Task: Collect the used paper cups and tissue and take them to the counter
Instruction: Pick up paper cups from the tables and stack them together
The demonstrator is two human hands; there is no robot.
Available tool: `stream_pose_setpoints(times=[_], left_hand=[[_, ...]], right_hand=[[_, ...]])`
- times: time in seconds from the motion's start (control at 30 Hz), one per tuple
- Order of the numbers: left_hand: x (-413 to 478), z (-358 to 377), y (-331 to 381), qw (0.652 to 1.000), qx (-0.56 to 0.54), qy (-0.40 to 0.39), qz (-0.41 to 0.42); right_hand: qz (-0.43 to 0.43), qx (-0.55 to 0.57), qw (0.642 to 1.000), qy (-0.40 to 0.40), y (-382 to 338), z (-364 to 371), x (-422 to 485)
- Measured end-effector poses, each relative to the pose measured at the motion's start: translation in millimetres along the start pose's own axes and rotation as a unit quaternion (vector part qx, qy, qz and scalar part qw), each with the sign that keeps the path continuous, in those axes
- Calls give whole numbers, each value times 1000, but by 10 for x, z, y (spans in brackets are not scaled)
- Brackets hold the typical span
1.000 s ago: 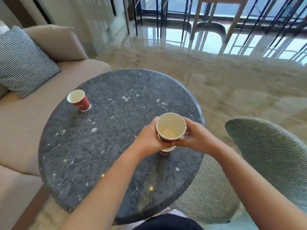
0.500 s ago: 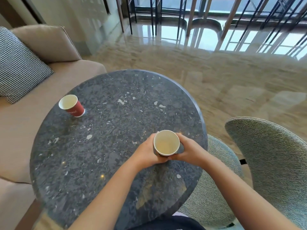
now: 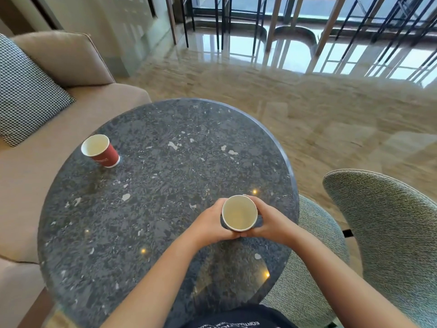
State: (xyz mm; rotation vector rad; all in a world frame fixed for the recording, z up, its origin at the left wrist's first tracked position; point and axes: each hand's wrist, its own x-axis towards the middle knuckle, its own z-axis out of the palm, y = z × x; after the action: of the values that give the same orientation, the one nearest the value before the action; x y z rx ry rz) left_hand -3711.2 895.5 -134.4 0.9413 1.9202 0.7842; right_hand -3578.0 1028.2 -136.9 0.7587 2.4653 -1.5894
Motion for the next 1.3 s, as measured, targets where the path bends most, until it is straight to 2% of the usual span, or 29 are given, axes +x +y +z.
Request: stream_pose_setpoints(times=[0.23, 0.4, 0.7, 0.87, 1.03, 1.3], left_hand=[[-12, -16, -33, 1000, 23, -18, -10], [-33, -33, -14, 998, 50, -28, 4], [-4, 7, -18, 999, 33, -8, -4], [24, 12, 4, 998, 59, 9, -3], [-17, 39, 35, 999, 38, 23, 3], [-209, -78, 49, 999, -15, 40, 17]], right_hand=[[17, -26, 999, -25, 80, -3, 7], [13, -4, 999, -32, 97, -12, -5], [-15, -37, 999, -24, 57, -35, 2], [-22, -50, 998, -19, 94, -7, 35], [-2, -30, 999, 21, 152, 106, 50], [-4, 13, 1000, 14, -18, 89, 35]])
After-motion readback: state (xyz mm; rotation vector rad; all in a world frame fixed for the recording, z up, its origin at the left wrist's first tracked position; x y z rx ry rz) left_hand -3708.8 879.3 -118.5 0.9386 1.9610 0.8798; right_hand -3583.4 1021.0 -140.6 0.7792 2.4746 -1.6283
